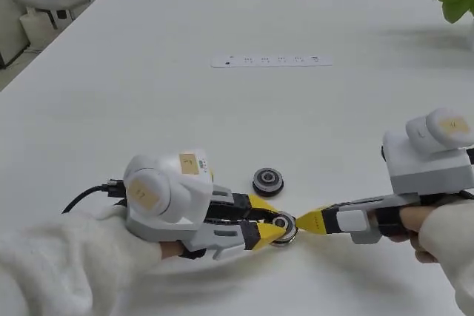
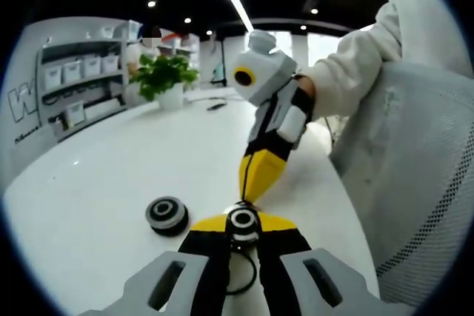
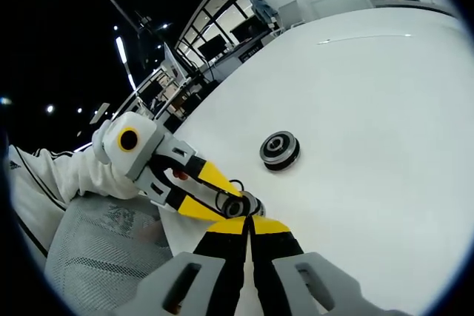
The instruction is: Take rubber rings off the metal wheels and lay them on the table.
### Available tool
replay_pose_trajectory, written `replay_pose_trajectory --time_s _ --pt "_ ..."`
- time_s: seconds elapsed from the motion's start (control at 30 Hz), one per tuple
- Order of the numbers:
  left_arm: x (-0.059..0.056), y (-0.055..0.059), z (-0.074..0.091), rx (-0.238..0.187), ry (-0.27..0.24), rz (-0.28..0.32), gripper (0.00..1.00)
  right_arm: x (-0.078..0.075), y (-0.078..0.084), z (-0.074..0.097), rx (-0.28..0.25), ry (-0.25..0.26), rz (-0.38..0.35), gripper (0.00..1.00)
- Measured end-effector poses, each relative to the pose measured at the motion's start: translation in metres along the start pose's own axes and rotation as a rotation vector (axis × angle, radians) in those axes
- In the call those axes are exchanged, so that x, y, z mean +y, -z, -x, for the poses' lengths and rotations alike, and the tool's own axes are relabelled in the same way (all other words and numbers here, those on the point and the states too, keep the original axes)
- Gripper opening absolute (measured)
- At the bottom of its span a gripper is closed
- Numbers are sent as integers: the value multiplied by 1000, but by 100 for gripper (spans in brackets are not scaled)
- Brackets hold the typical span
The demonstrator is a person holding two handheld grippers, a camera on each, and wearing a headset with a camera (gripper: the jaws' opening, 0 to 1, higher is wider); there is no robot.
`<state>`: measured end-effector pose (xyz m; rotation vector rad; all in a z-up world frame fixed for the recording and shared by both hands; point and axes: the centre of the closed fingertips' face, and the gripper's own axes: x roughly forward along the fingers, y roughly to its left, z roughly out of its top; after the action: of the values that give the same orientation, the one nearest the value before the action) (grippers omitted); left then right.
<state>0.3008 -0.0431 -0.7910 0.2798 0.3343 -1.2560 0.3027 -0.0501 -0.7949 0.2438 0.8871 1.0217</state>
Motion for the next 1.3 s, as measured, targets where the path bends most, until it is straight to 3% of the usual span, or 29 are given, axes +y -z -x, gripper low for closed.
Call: replay_pose_trajectory --time_s 1.3 --pt "0 1 1 -13 6 11 14 13 -5 -2 -18 -55 12 0"
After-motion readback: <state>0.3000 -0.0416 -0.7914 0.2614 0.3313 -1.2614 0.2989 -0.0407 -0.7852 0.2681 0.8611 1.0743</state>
